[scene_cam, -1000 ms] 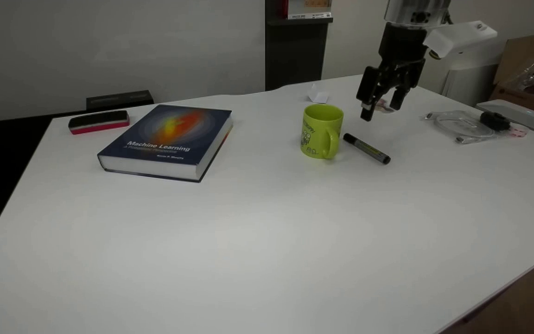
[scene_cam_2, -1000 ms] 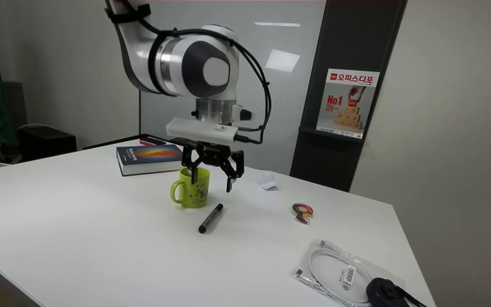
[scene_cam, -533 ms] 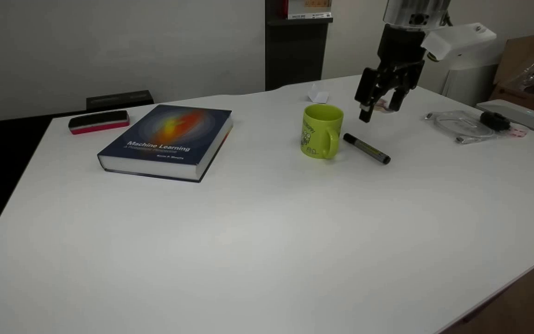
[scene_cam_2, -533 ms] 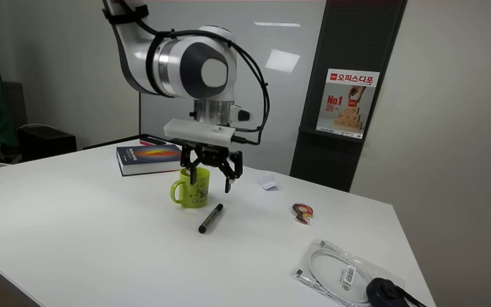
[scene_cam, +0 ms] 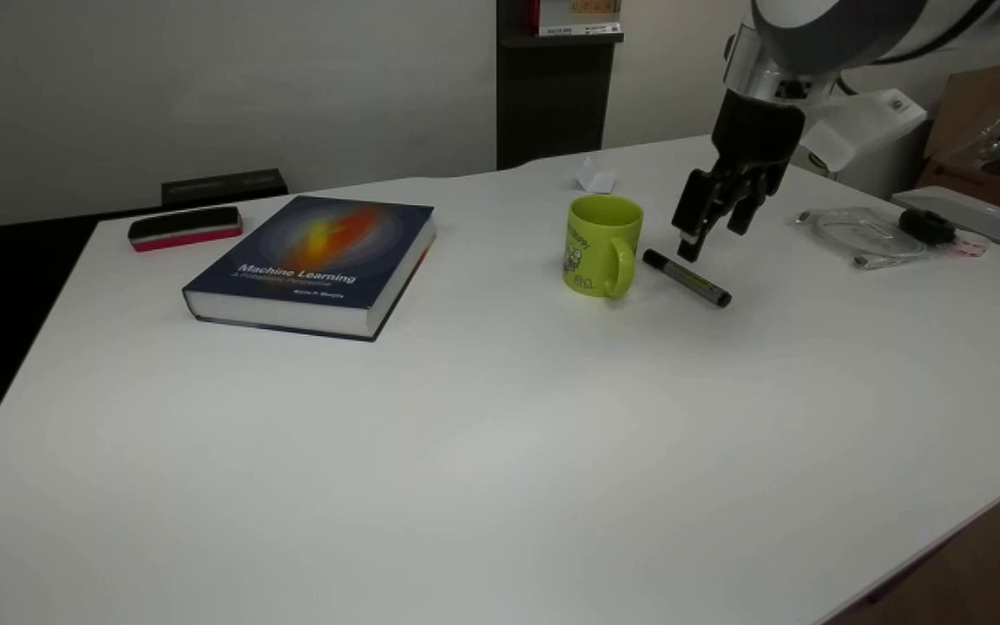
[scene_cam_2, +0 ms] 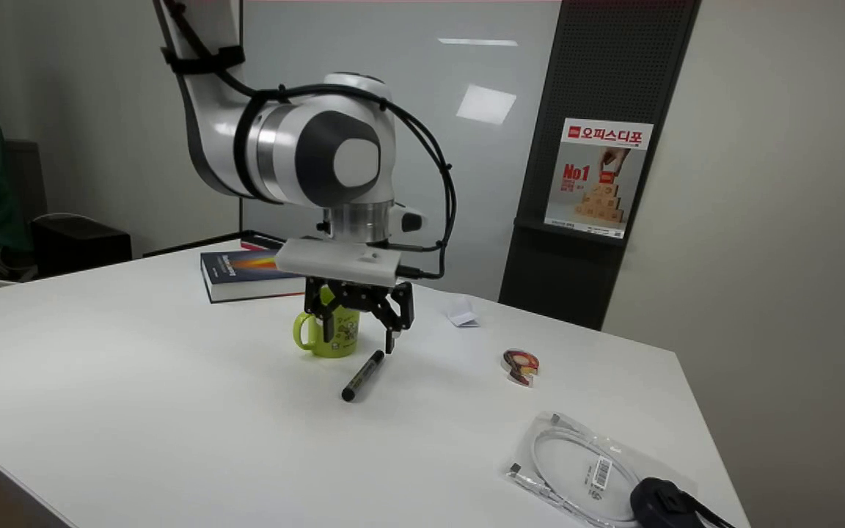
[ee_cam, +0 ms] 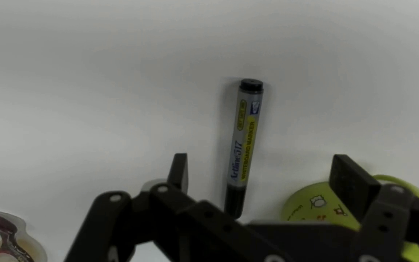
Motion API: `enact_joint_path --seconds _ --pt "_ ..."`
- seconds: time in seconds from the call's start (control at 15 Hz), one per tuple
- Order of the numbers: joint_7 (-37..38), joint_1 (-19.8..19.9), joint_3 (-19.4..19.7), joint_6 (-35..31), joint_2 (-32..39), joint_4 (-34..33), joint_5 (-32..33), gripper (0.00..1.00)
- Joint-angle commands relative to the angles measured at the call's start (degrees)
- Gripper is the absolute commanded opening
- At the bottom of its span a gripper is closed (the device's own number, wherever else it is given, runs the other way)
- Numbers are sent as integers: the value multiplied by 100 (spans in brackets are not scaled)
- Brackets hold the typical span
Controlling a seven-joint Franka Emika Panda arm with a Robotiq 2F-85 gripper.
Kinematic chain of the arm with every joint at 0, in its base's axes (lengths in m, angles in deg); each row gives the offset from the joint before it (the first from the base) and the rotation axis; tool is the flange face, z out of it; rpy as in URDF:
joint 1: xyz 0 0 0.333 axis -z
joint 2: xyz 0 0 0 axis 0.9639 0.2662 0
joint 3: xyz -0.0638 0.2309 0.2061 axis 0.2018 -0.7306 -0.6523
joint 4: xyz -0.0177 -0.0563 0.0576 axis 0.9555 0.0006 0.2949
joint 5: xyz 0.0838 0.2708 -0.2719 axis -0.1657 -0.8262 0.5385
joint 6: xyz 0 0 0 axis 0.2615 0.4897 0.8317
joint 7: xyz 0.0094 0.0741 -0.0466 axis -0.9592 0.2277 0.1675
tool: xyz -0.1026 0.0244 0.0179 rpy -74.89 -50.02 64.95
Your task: Pick up the pen from the table and put it in the yellow cup.
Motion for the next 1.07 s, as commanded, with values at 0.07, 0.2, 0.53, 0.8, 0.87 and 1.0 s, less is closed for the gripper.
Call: enact_joint_path --seconds 0.07,0.2,0.53,0.8,0.87,1.0 --pt "-226 416 -355 -268 375 -128 8 100" --pt "-322 581 -495 -267 525 -202 -9 100" --pt "-401 767 -602 -241 756 -356 20 100" --pt "-339 762 -553 -261 865 -484 34 100" --pt "-326 752 -546 -261 892 -525 38 100" --pt "-301 721 -531 -239 956 -631 47 100"
